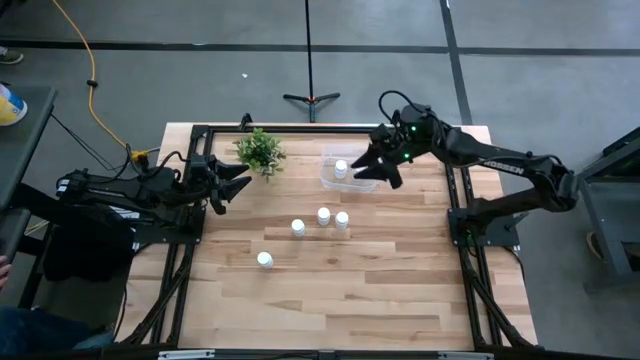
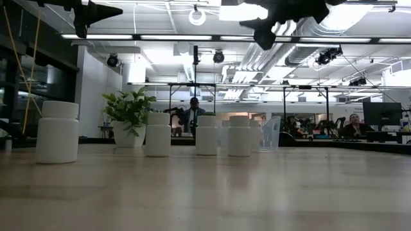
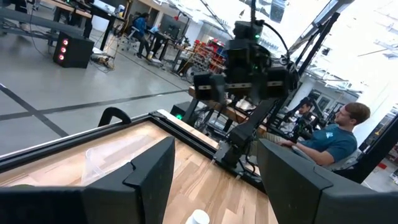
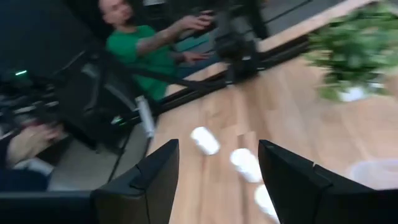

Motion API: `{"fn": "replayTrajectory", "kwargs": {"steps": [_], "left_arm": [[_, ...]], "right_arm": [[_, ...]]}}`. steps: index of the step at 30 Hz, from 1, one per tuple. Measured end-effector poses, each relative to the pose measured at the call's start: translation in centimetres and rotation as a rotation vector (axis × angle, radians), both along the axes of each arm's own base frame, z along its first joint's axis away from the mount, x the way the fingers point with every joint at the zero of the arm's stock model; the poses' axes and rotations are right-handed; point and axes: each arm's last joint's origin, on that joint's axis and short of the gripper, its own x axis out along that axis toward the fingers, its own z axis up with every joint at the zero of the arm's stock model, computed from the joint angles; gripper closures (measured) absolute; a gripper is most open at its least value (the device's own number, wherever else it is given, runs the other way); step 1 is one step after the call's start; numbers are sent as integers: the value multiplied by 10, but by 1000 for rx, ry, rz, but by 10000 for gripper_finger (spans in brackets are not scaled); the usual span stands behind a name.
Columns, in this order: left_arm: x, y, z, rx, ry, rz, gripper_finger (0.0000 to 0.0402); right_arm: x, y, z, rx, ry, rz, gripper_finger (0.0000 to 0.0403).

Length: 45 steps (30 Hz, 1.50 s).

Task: Pick and place pill bottles into a basket
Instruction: Put the white pill bottle into the transparent container

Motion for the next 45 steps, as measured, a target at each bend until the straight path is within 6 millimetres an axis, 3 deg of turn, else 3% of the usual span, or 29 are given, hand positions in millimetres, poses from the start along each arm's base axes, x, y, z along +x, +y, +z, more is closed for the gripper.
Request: {"fn": "replayTrajectory", "kwargs": {"steps": [7,15,25,36,45], "left_arm": [[0,0,0,-9,-4,-1,142],[0,0,0,-21,-7,15,142],[-1,1,0,-55,-20,51,142],[-1,2,0,-68,-25,51,142],[-1,1,0,-67,-25,49,142]], "right_arm": [[-11,17,6,-5,35,43,194],[-25,37,-18,-49,314,82,194],[-22,61,-27,-278,379,116,194],[-25,93,-81,-392,557,34,190],[-20,104,-116,-376,387,-58,193]]}}
